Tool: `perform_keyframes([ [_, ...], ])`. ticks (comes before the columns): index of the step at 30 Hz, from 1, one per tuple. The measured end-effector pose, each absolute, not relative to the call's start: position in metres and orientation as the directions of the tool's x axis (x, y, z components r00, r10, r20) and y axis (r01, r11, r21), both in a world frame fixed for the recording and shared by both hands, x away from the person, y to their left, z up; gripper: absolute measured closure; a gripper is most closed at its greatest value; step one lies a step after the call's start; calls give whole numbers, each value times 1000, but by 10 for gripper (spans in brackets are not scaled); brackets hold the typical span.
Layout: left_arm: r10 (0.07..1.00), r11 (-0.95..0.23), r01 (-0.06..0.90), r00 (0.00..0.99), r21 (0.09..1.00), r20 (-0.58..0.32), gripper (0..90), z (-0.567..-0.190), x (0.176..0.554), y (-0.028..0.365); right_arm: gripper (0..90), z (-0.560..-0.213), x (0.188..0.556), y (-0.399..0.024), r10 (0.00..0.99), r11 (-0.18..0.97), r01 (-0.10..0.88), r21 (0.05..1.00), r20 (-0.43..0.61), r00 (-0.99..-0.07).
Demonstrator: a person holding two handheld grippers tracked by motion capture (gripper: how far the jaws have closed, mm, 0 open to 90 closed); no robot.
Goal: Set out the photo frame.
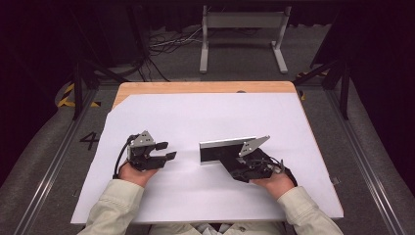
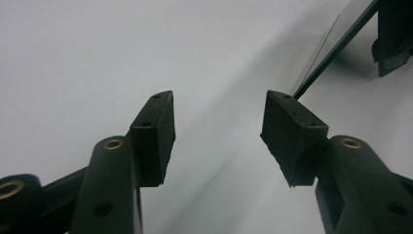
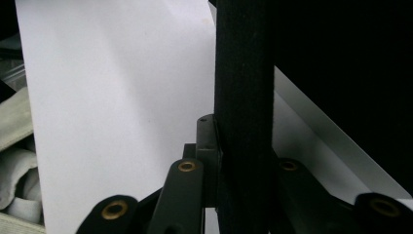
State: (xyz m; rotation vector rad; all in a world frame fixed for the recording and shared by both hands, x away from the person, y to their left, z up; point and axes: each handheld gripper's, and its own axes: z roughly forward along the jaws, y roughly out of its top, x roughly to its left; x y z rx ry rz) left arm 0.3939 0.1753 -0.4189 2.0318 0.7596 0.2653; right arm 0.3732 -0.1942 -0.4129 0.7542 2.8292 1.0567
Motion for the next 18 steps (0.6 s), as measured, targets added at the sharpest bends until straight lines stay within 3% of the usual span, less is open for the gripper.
perform_keyframes([
  [18, 594, -397, 413, 796, 820, -113, 465, -420, 393, 170, 798, -415, 359, -187, 459, 704, 398, 589, 51, -887],
])
